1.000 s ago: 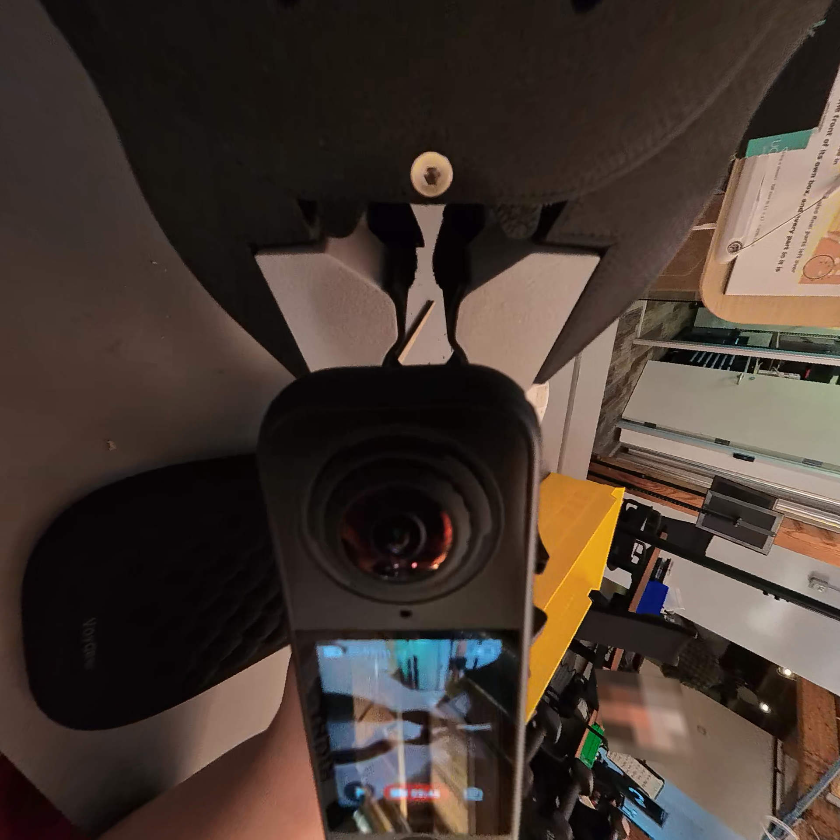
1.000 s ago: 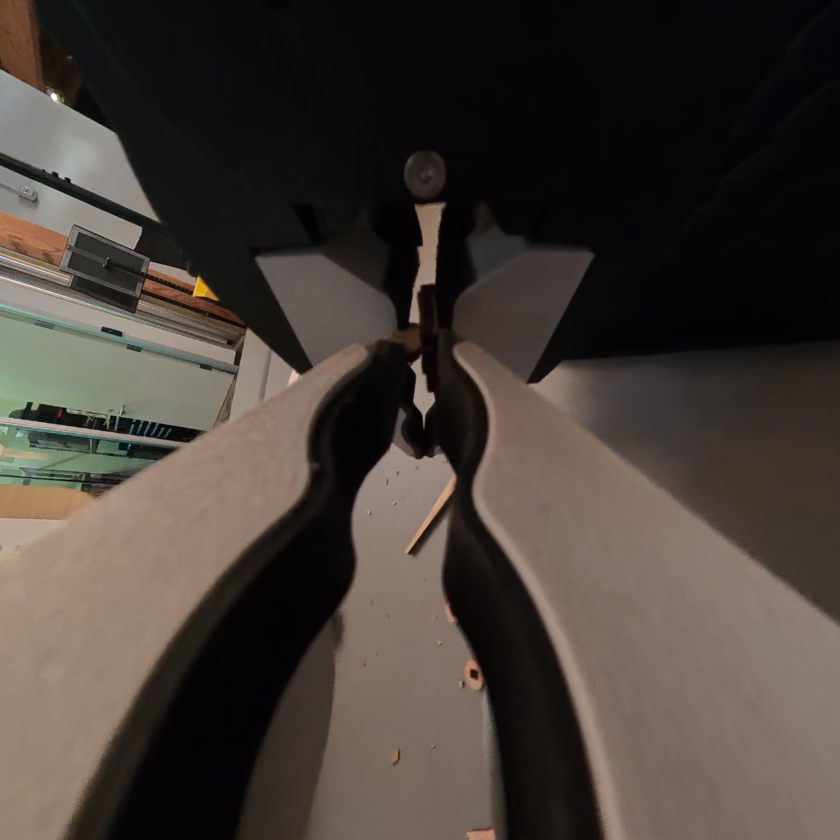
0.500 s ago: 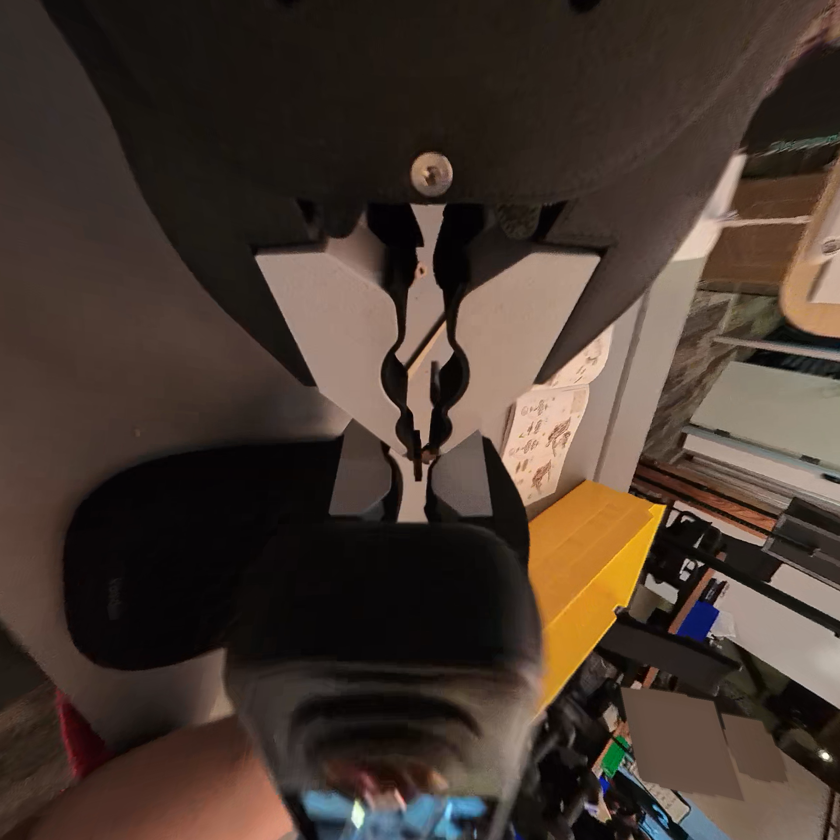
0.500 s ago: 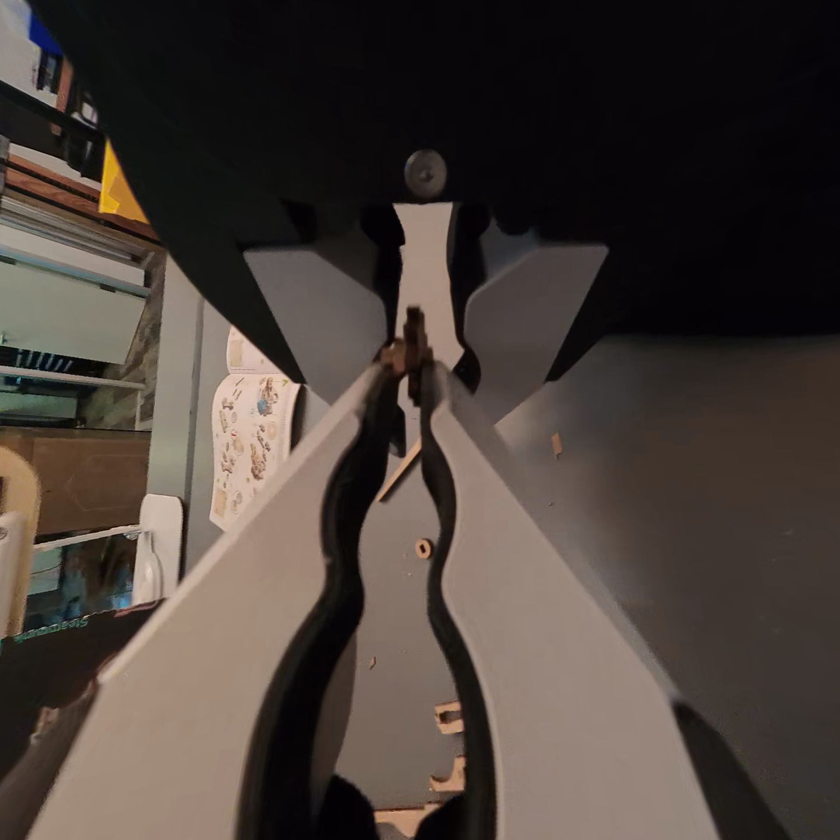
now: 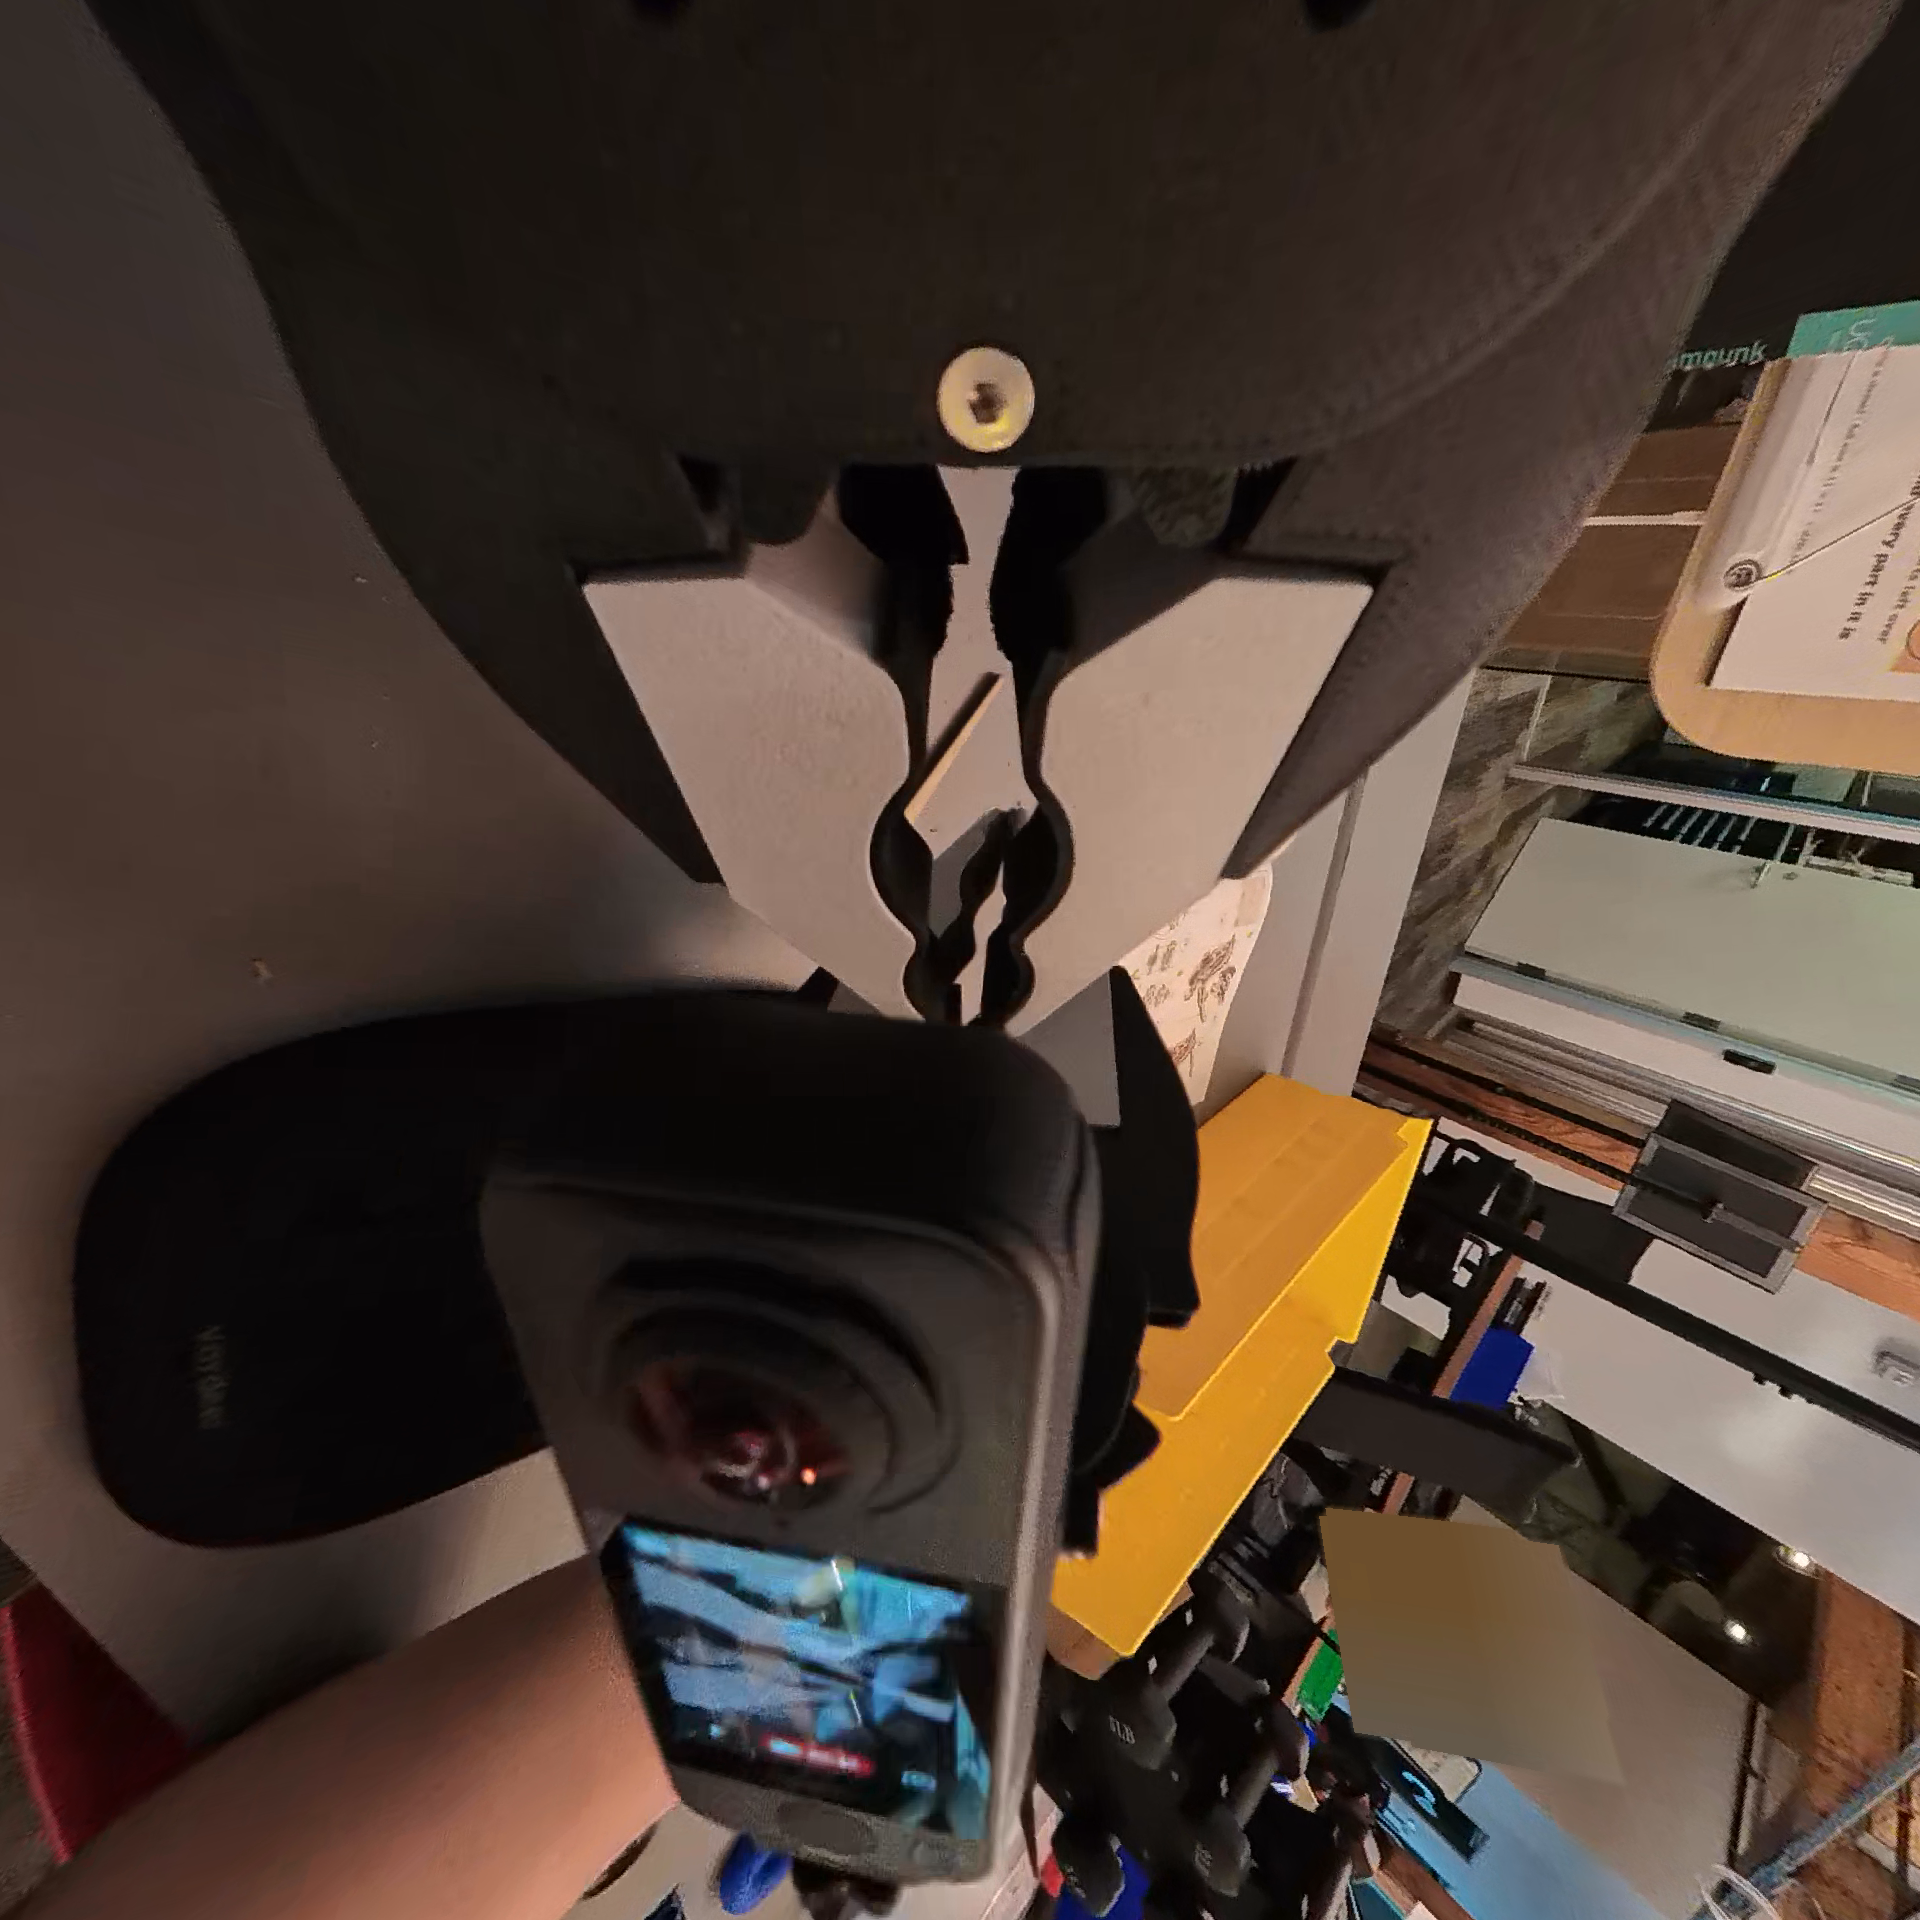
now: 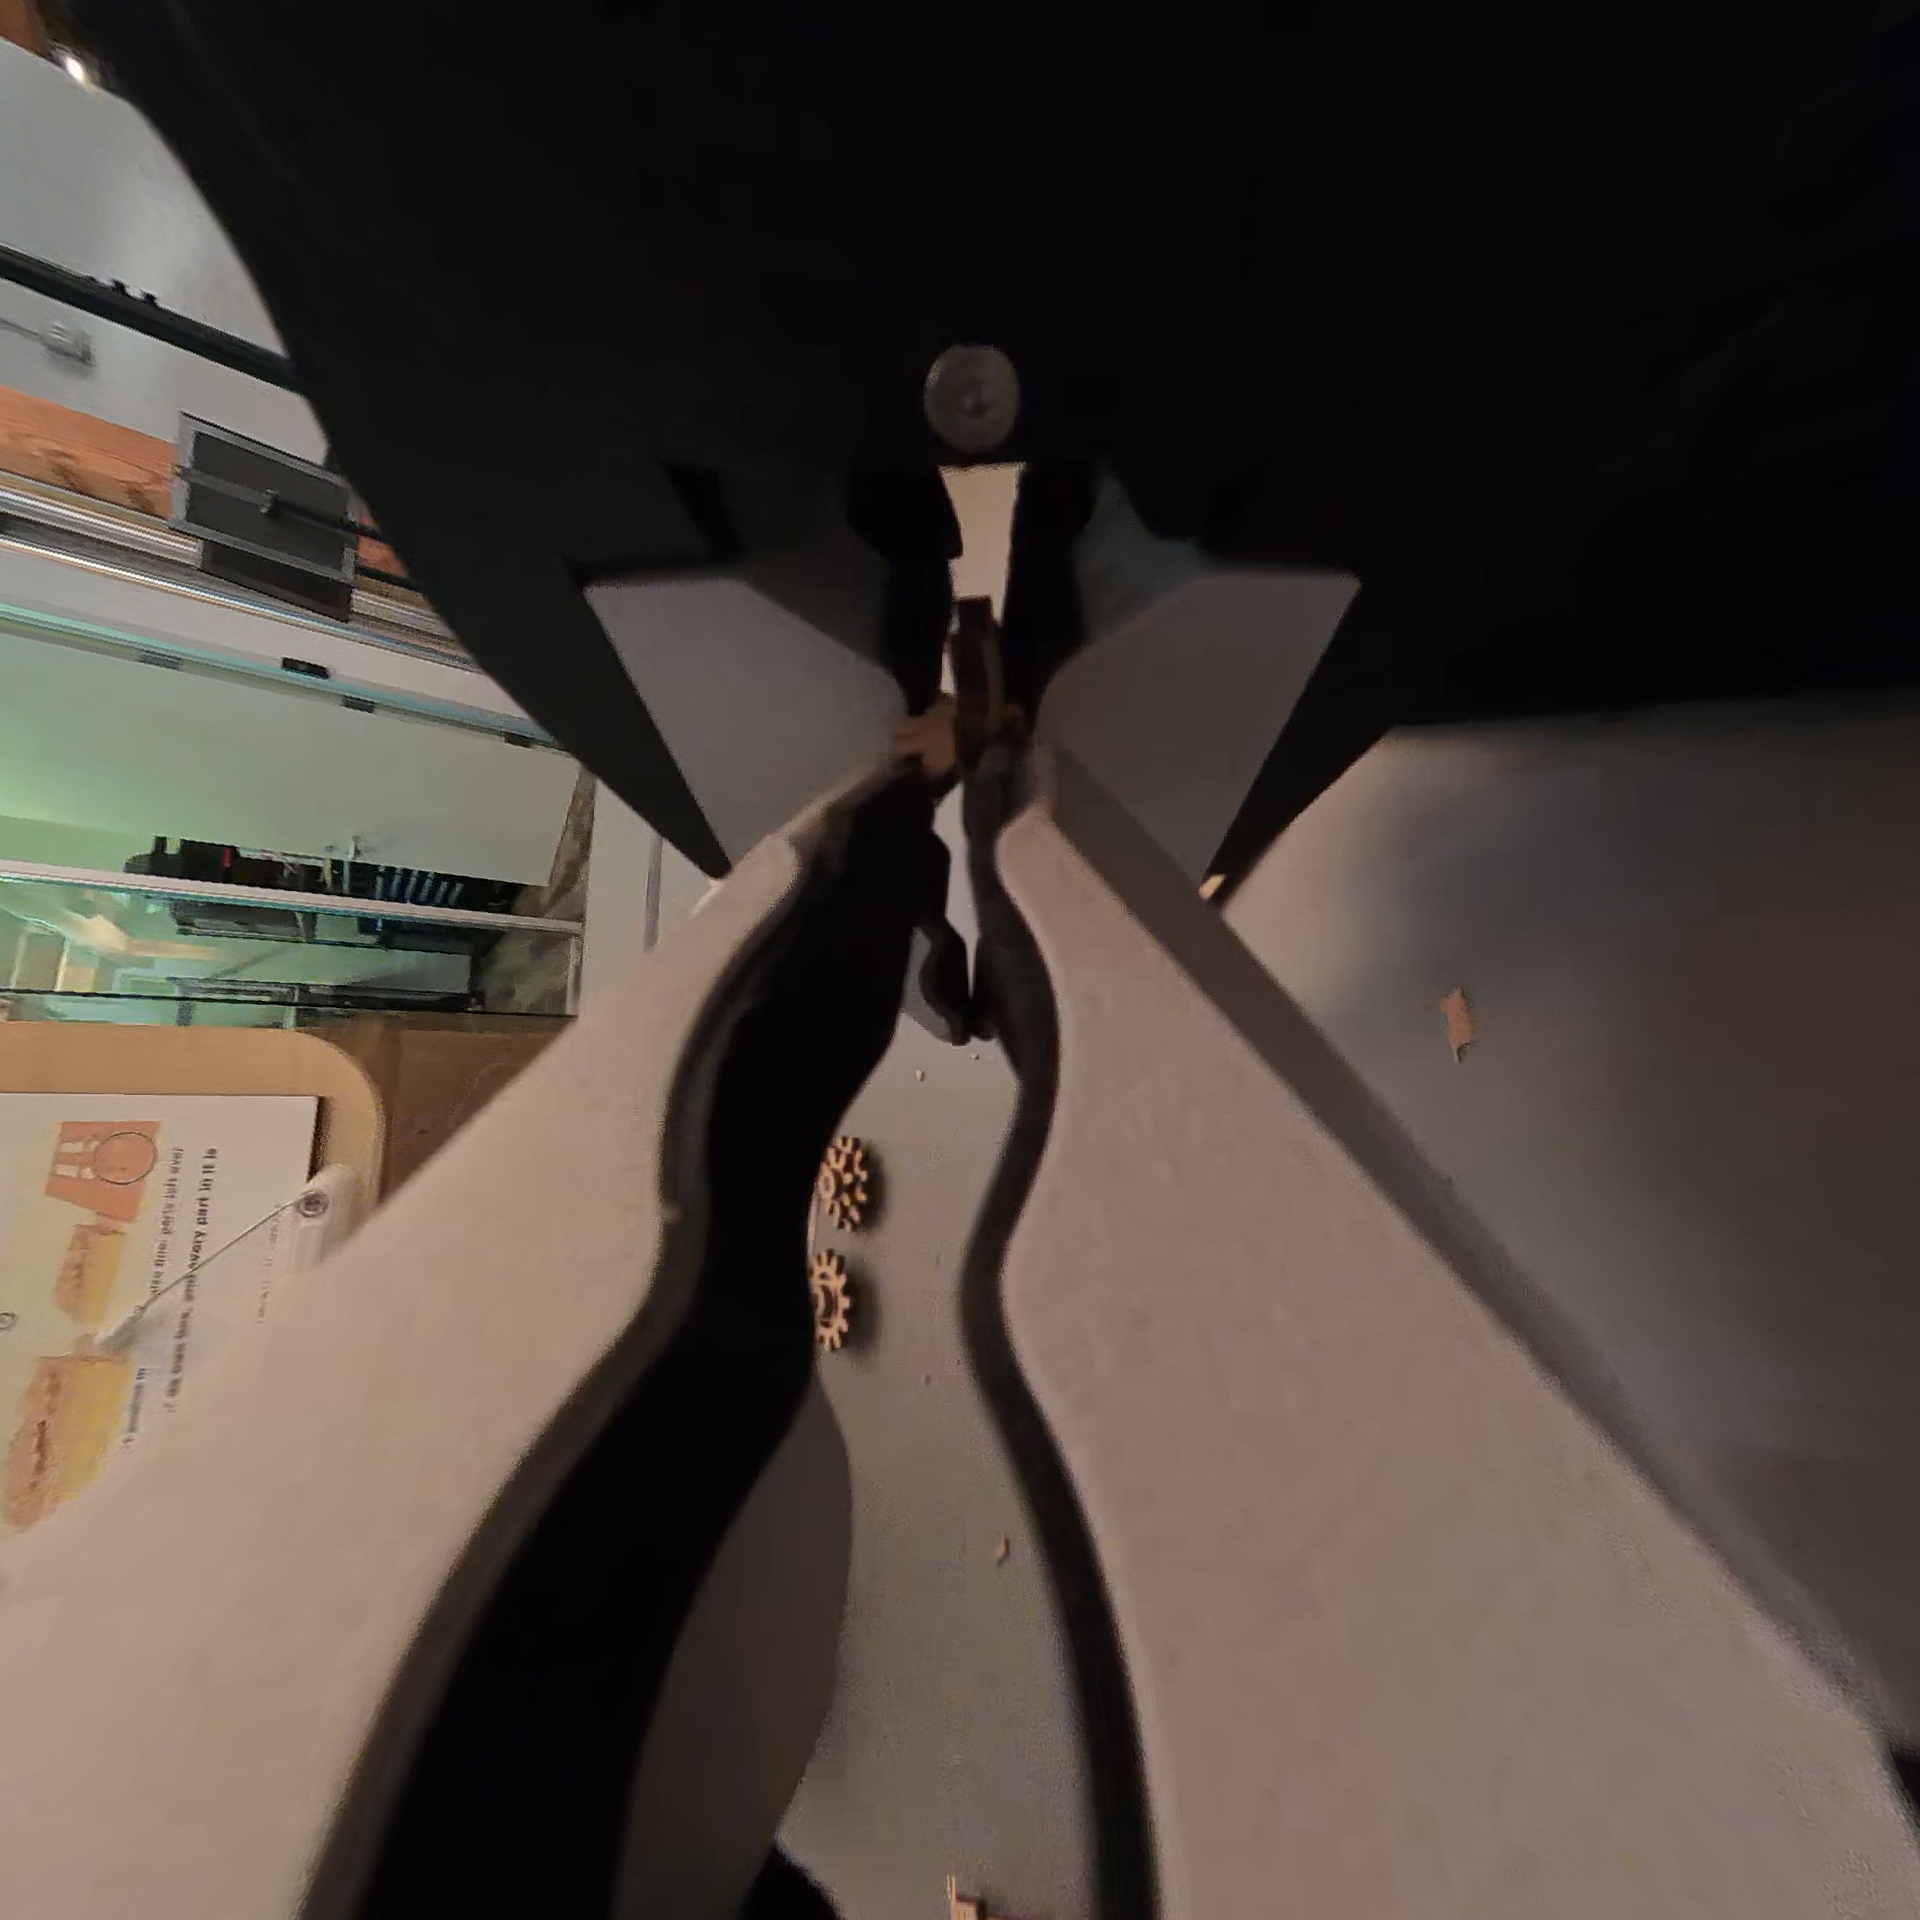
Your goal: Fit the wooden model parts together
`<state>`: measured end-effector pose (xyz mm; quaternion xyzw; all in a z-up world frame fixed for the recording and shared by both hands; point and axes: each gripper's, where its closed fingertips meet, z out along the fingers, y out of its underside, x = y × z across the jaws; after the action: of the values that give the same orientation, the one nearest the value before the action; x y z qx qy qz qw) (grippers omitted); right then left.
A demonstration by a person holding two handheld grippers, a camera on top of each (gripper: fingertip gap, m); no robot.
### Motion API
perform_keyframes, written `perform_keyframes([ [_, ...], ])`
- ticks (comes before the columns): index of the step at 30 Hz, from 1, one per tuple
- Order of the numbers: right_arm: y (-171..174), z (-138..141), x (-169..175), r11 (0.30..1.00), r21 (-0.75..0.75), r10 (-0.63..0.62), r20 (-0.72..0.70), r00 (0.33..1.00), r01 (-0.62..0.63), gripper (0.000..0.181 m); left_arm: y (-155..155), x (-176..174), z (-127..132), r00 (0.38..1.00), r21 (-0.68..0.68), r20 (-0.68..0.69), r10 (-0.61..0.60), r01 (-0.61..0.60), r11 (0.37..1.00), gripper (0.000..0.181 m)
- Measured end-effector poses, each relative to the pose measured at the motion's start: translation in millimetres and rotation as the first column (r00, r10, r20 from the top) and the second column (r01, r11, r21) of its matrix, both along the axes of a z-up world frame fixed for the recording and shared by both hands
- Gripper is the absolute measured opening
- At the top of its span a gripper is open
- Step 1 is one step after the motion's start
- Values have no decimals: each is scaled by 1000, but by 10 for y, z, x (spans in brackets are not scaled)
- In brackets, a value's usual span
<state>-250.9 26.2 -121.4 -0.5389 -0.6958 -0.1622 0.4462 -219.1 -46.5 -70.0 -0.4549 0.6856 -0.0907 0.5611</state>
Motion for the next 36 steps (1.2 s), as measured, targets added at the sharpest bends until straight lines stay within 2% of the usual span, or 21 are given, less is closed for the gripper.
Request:
perform_keyframes([
  [8,-4,32,20,1000,5,-28,-5,1000,28,1,-17,1,30,1000,0,8,-6,6,1000,5],
  [11,-21,-18,-10,996,-78,-45,-40,998,42,1,9,-16,30,1000,-63,23,0,1,998,5],
  [15,16,-22,20,999,-30,-28,-18,999,27,8,54,-29,3,1000,-35,10,18,-18,999,5],
  [23,-10,0,-8,1000,-29,-6,-42,999,5,0,22,-19,20,1000,-25,21,-3,4,1000,5],
  [26,-32,-4,-21,996,-90,-32,-78,996,25,0,26,-25,43,999,-32,32,-1,2,999,5],
  [28,-20,3,-25,998,-66,-3,-75,997,-2,15,54,-34,26,999,-53,31,12,-11,999,5],
  [31,17,67,-10,997,-13,71,-89,993,-72,18,101,-63,48,998,-74,55,26,-22,997,5],
  [36,-87,115,-92,983,-127,105,-213,971,-135,23,126,-94,97,997,-87,73,33,-26,996,5],
])
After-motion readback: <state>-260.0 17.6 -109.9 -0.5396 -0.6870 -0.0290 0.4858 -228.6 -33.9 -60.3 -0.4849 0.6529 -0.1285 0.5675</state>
